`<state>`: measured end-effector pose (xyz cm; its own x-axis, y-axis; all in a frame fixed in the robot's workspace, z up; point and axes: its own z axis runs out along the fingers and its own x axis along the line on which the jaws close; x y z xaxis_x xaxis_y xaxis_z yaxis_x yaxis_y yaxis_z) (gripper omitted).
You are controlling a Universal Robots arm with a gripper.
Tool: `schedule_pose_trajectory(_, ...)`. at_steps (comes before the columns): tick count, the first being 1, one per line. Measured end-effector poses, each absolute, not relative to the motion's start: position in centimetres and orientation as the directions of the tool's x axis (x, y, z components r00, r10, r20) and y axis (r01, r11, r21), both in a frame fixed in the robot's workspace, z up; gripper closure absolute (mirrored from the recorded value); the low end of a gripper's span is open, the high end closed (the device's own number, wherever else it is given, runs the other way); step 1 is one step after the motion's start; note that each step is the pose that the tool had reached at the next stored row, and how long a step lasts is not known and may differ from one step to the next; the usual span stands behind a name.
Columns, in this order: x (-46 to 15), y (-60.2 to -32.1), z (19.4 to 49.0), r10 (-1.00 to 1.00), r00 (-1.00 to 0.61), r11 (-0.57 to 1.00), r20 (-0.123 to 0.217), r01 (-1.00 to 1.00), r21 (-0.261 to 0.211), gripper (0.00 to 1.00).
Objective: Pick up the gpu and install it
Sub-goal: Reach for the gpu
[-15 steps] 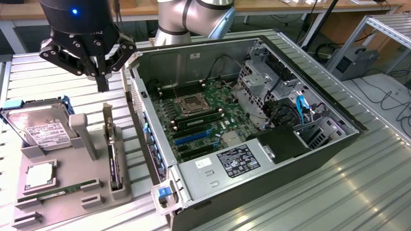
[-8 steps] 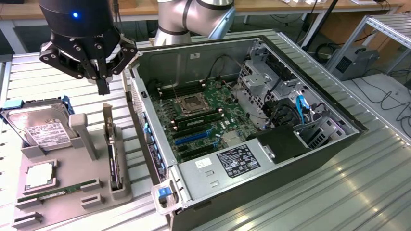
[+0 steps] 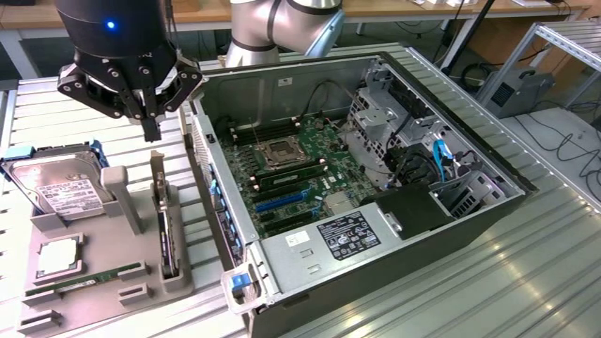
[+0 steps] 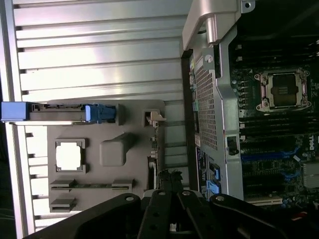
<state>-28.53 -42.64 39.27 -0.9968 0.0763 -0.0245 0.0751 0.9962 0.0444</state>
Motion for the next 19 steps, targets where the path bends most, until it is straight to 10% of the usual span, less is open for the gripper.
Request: schedule_pose_trajectory(19,-28.5,-43.9,39.3,0.076,-0.997,0.996,-0.024,0.075,0.044,0.89)
